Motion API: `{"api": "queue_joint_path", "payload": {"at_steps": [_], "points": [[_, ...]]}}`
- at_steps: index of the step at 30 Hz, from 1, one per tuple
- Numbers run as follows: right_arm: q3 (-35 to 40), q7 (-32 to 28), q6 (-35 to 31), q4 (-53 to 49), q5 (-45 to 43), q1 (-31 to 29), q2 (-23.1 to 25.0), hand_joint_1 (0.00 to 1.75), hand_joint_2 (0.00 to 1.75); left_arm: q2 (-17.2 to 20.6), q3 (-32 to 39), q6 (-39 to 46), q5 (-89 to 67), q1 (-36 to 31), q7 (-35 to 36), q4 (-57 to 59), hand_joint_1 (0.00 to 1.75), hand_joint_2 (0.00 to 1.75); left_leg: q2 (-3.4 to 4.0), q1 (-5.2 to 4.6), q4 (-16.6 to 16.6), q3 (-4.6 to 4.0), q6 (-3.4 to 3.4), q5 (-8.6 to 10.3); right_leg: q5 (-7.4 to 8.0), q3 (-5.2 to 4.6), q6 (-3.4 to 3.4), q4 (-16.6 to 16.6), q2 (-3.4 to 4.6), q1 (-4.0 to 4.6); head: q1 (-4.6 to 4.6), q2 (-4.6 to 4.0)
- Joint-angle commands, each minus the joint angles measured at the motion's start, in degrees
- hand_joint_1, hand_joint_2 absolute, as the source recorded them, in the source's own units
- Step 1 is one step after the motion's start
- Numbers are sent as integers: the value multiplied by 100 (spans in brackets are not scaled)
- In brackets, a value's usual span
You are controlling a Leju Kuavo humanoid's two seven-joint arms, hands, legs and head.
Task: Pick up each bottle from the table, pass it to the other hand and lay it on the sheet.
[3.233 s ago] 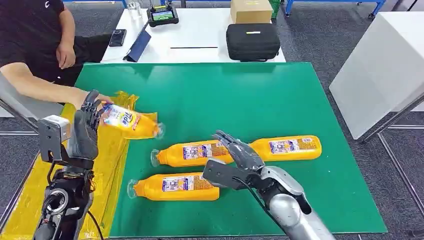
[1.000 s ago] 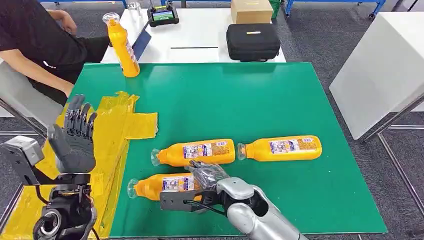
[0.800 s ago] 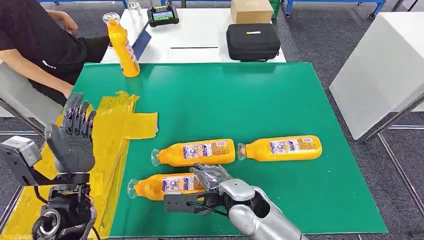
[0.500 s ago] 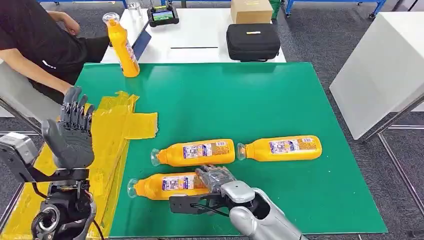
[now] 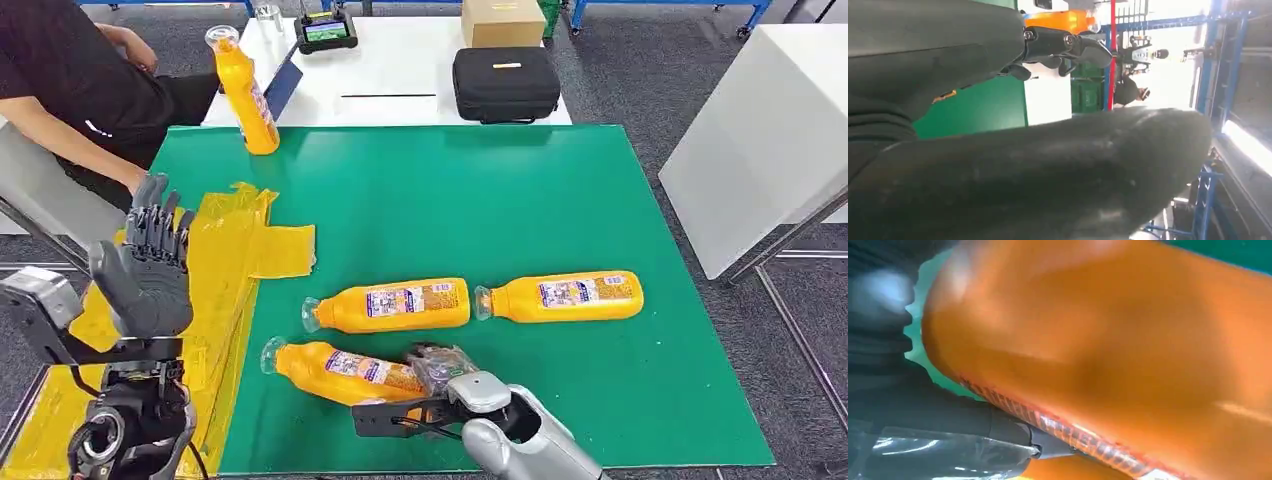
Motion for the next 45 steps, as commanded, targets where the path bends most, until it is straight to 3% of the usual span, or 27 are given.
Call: {"api": "queue_joint_path", "payload": {"at_steps": [1, 7, 12, 18, 28, 31, 38, 39, 45], "points": [[-375, -245, -241, 562, -453, -2, 110, 0, 0, -48, -75, -14, 26, -228, -43, 518, 0, 0, -7, 2, -5, 11, -13, 1, -2, 14, 1, -5, -14, 2, 0, 0], [-594, -303, -175, -400, -733, 237, -82, 0, 0, -81, -12, 6, -7, -135, -34, 418, 0, 0, -8, 3, -2, 11, -14, 0, -3, 12, 0, -3, -16, 3, 0, 0], [-644, -268, -116, -631, -794, 277, -152, 0, 0, -78, 6, -2, -21, -99, -27, 387, 0, 0, -2, 7, 2, 21, -23, -11, -11, 24, 2, -1, -14, 6, -2, 0], [-860, -89, -24, -2142, -752, 631, -560, 0, 0, -175, 214, -22, -122, 69, 14, 171, 0, 0, -7, 0, 3, 2, -11, -3, -6, 4, 2, 4, -13, -1, -2, 0], [-876, -60, 18, -2215, -748, 653, -569, 0, 0, -174, 221, -27, -127, 71, 17, 160, 0, 0, -3, 0, -1, 4, -13, -2, -2, 7, 0, -2, -9, 0, -4, 0], [-924, -54, 7, -2634, -445, 800, -597, 0, 0, -164, 363, 23, -149, 199, 2, 6, 0, 0, -2, 1, -1, 7, -14, -4, -3, 9, 0, -2, -8, 1, -2, 0], [-1401, -439, -606, -2900, -86, 1092, -257, 0, 0, -143, 459, 6, -212, 416, -55, -258, 0, 0, -1, 5, 3, 14, -20, -11, -11, 16, 1, 2, -10, 3, -2, 0], [-1393, -510, -693, -2846, 43, 1101, -260, 0, 175, -149, 462, 30, -223, 453, -63, -291, 0, 0, 2, 2, -1, 4, -12, -4, -3, 6, 0, -1, -2, 2, 0, 0], [-1415, -697, -848, -2631, 47, 1153, -200, 0, 175, -148, 468, 54, -235, 558, -65, -375, 0, 0, 1, 4, -3, 11, -17, -5, -4, 15, 0, -4, -7, 3, 0, 0]]}}
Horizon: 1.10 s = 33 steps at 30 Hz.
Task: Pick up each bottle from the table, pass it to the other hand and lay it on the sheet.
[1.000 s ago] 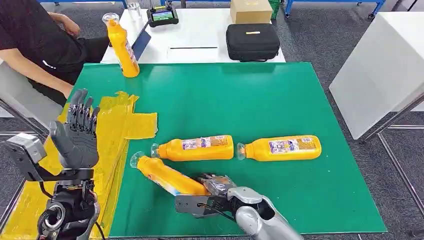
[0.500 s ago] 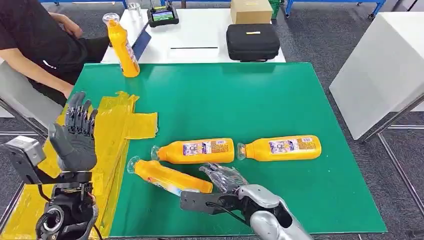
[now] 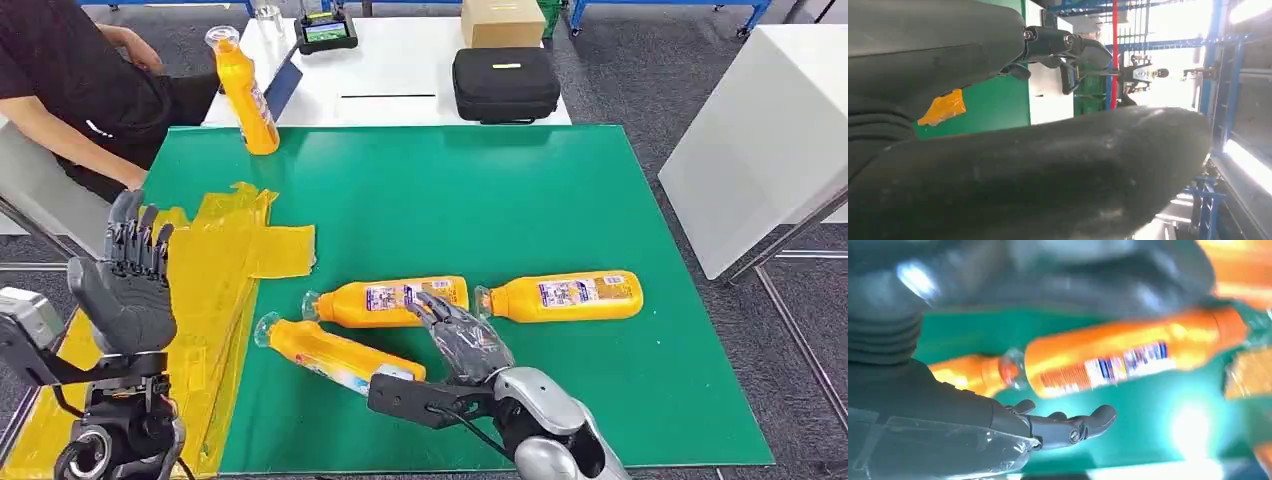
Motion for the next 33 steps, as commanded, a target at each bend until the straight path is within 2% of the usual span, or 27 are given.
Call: {"api": "queue_joint_path", "payload": {"at_steps": [1, 5, 10, 13, 16, 19, 26, 33], "points": [[-206, -174, -150, 192, 55, 68, 130, 0, 175, -63, 136, 22, -39, 116, 12, -91, 0, 0, 2, 3, -3, 12, -14, -4, -3, 14, 1, -5, -4, 3, 0, 0], [-206, -174, -150, 192, 55, 68, 130, 0, 175, -63, 136, 22, -39, 116, 12, -91, 0, 0, 6, 9, -1, 28, -30, -13, -12, 29, 1, -3, -8, 8, -2, 0], [-180, -180, -156, 370, 60, 12, 233, 0, 175, -35, 140, 19, -56, 167, -4, -106, 0, 0, 3, 3, -2, 10, -12, -3, -2, 10, 1, -4, -3, 3, 0, 0], [-71, -37, -88, 825, 130, -219, 380, 0, 175, -21, 95, -38, -30, 143, -31, -89, 0, 0, 15, 6, -3, 19, -19, -7, -2, 18, 1, -6, 6, 5, 0, 0], [-2, 170, -300, 1301, 397, -383, 523, 0, 175, -63, 29, -63, -45, 85, -12, -93, 0, 0, 13, 5, -5, 16, -15, -4, 1, 16, 1, -7, 6, 4, 0, 0], [-8, 149, -462, 1658, 482, -616, 719, 0, 175, -41, -55, -67, -29, -2, 29, -11, 0, 0, 14, 7, -4, 22, -21, -5, 0, 21, 1, -8, 4, 6, 2, 0], [522, 118, -438, 2646, 529, -1474, 1103, 0, 175, 39, -234, -49, 136, -309, -71, 290, 0, 0, 13, 4, -3, 14, -15, -1, 2, 11, 0, -3, 5, 3, 0, 0], [908, 188, -320, 3084, 681, -1757, 1254, 0, 175, 77, -259, 78, 182, -226, -194, 204, 0, 0, 14, 7, -6, 25, -21, -5, -3, 21, 1, -3, 4, 5, 2, 0]]}}
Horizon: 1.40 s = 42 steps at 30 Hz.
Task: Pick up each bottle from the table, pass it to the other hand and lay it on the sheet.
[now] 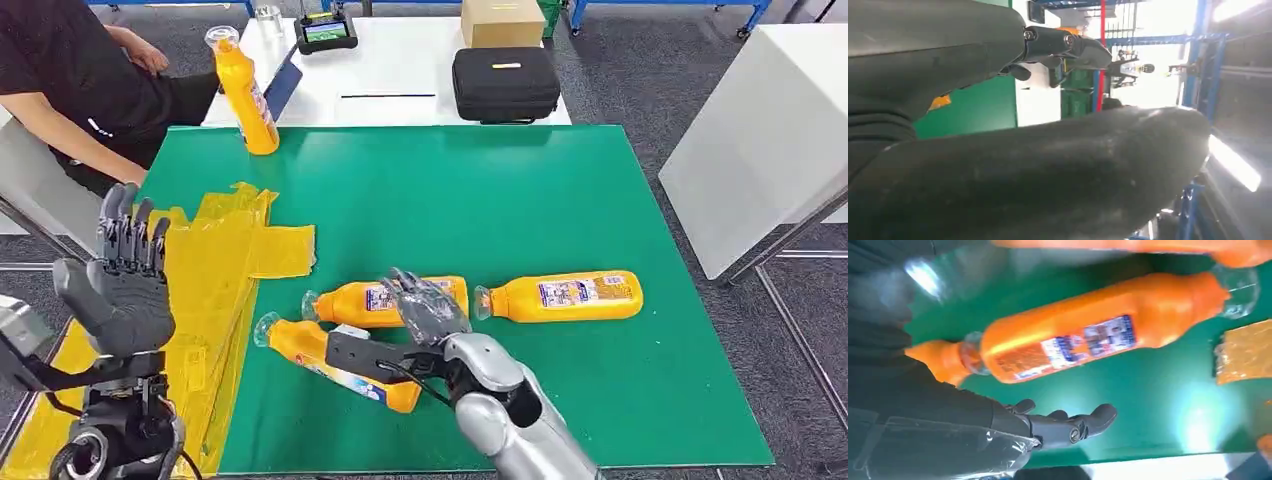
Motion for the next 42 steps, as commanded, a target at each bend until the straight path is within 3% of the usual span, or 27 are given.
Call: {"api": "queue_joint_path", "payload": {"at_steps": [1, 9, 26, 42], "points": [[580, 47, 71, 1173, 62, -681, 231, 0, 175, 79, -178, 80, 29, -154, -28, 322, 0, 0, 6, 2, -5, 14, -12, -3, -3, 13, 1, -5, 0, 1, 0, 0], [620, 60, 133, 1189, 55, -723, 225, 0, 175, 69, -170, 98, 27, -144, -28, 311, 0, 0, 6, 8, -3, 20, -20, -8, -5, 23, 2, -7, -3, 6, 2, 0], [1611, 340, 613, 463, -470, -842, -117, 0, 175, 122, -151, -46, 91, -10, -96, 243, 0, 0, 3, 4, -4, 20, -19, -8, -8, 22, 3, -7, -7, 3, -2, 0], [1643, 843, 1089, 715, -211, -858, -40, 0, 175, 180, -115, 10, 195, -54, -137, 232, 0, 0, -2, 3, -1, 8, -15, -3, -4, 10, 1, -3, -9, 3, 0, 0]]}}
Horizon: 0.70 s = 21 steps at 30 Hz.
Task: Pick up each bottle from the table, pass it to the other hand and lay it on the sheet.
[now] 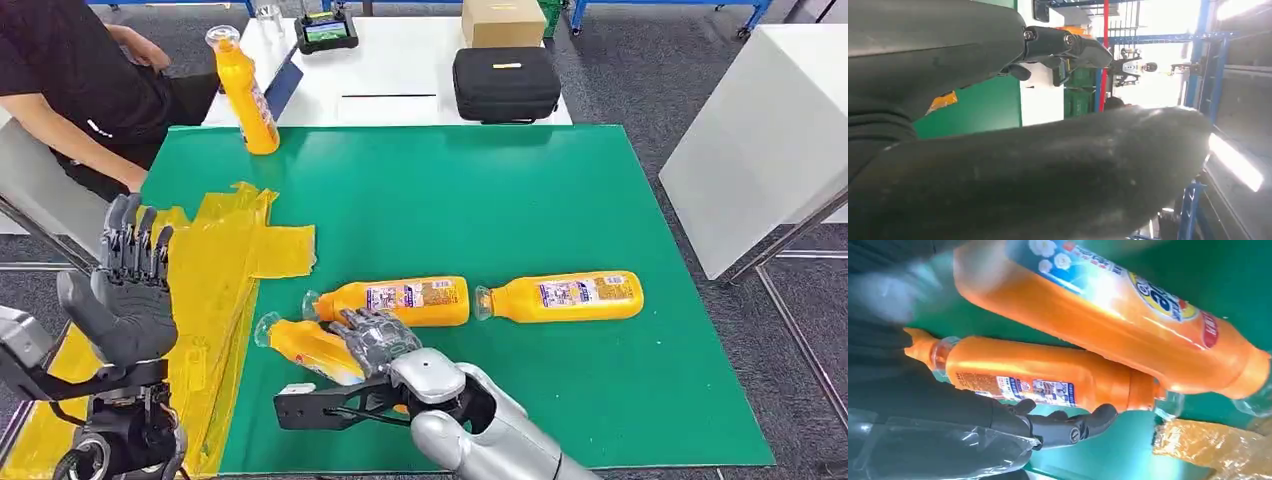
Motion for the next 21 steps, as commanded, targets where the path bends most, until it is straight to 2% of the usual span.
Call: {"api": "queue_joint_path", "payload": {"at_steps": [1, 11, 16, 21], "points": [[207, 291, 199, 350, 203, -242, -83, 0, 175, 76, -75, 8, 67, -251, 65, 189, 0, 0, -2, 8, 1, 18, -22, -7, -7, 23, 2, -3, -13, 7, 2, 0], [103, 426, 87, 281, 603, -5, -244, 0, 175, 57, -111, -29, 8, -8, 63, 52, 0, 0, -2, 6, -6, 20, -16, -5, -5, 24, 3, -10, -11, 5, 2, 0], [5, 449, 64, 332, 647, 5, -184, 0, 175, 5, -165, -53, 12, -164, 80, 102, 0, 0, -3, 8, -2, 20, -20, -7, -7, 25, 2, -7, -13, 7, 2, 0], [7, 445, 19, 177, 668, 265, -234, 0, 175, 45, -150, 21, -20, -102, 84, 54, 0, 0, -10, 7, -5, 20, -19, -5, -8, 26, 2, -9, -19, 6, 2, 0]]}}
